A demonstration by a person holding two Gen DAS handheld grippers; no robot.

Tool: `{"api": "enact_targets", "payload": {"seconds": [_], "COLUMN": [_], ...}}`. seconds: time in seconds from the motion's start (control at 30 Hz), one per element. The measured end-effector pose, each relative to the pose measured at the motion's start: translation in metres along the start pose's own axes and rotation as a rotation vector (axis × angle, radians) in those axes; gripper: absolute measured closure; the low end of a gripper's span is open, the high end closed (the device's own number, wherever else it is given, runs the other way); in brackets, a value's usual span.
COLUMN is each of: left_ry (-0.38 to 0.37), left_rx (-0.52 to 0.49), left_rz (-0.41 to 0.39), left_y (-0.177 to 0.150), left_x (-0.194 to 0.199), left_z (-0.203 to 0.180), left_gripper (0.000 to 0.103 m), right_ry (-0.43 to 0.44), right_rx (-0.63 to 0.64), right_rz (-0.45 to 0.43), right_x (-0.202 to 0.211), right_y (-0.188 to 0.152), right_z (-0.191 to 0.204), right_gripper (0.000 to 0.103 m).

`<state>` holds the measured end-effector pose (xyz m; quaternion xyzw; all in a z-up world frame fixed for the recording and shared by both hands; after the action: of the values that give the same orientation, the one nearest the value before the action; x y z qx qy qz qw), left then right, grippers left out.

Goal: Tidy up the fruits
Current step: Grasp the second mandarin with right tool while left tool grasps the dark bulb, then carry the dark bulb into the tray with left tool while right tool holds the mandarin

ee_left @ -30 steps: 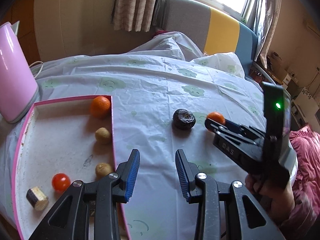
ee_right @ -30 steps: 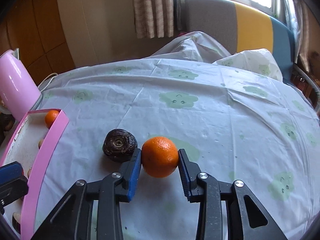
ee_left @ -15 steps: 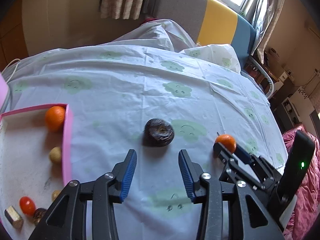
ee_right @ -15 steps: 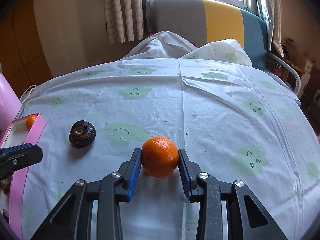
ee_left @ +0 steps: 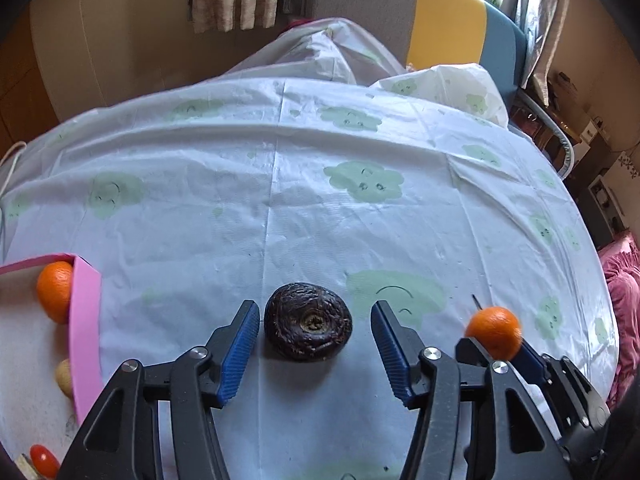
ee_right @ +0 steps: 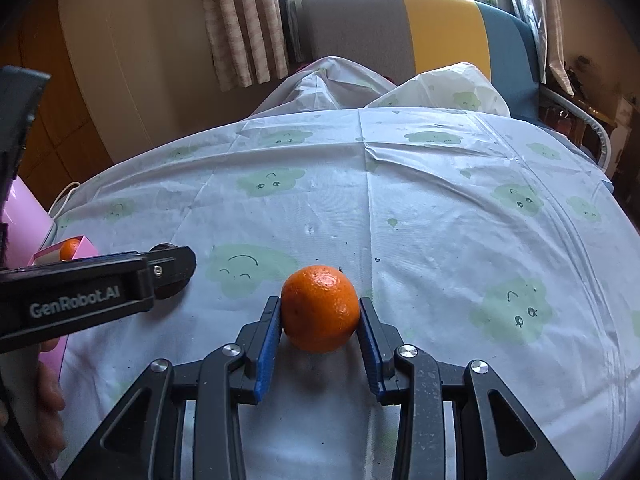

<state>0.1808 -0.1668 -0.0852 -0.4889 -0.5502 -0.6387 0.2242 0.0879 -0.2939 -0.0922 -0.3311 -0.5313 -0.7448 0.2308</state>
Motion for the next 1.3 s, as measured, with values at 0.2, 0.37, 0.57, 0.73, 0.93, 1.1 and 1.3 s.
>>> {"api": "enact_targets", "payload": {"seconds": [0.2, 0.37, 0.57, 0.73, 0.93, 1.1, 1.3], "left_ry": [0.0, 0.014, 0.062, 0.084, 0.081, 0.083, 0.084], "left_rx": [-0.016, -0.032, -0.054, -0.053, -0.053, -0.053, -0.052], "left_rz": [-0.03, -0.028, -0.116, -0.134, -0.15, -0.157, -0.153], "left_y": [-0.007, -0.03, -0.065, -0.067, -0.068, -0.07, -0.07], "left_x": [0.004, 0.019, 0.033, 0.03, 0.028, 0.029, 0.031], "left_z": [0.001, -0.005, -0.015, -0.016, -0.016, -0.016, -0.016], "left_gripper": [0.058, 0.058, 0.057, 0.058, 0.058, 0.058, 0.058], "right_ry": [0.017, 0.017, -0.003, -0.007, -0.035, -0.025, -0.032], "right_rx": [-0.016, -0.019, -0.003, 0.0, 0.022, 0.013, 0.019], "right_rz": [-0.004, 0.004, 0.013, 0.018, 0.021, 0.021, 0.018], "right_x": [-0.001, -0.002, -0.004, -0.005, -0.006, -0.006, -0.006], "right_y": [0.0, 0.0, -0.001, -0.001, -0.001, -0.001, -0.002], "right_z": [-0.003, -0.003, 0.0, 0.0, 0.004, 0.002, 0.004], "right_gripper": [0.066, 0.066, 0.065, 0.065, 0.065, 0.065, 0.065]}}
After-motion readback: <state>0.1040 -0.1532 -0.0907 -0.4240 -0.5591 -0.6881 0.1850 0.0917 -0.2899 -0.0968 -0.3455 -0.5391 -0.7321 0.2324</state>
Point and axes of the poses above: each gripper's, at about its wrist camera, not at the fingertips, and x roughly against the way its jaws point, z to its left, y to its top, the point moved 1 cm from there along -x, roughly the way its jaws point, and after that the axes turned 5 degrees about -x, right-handed, at the moved point
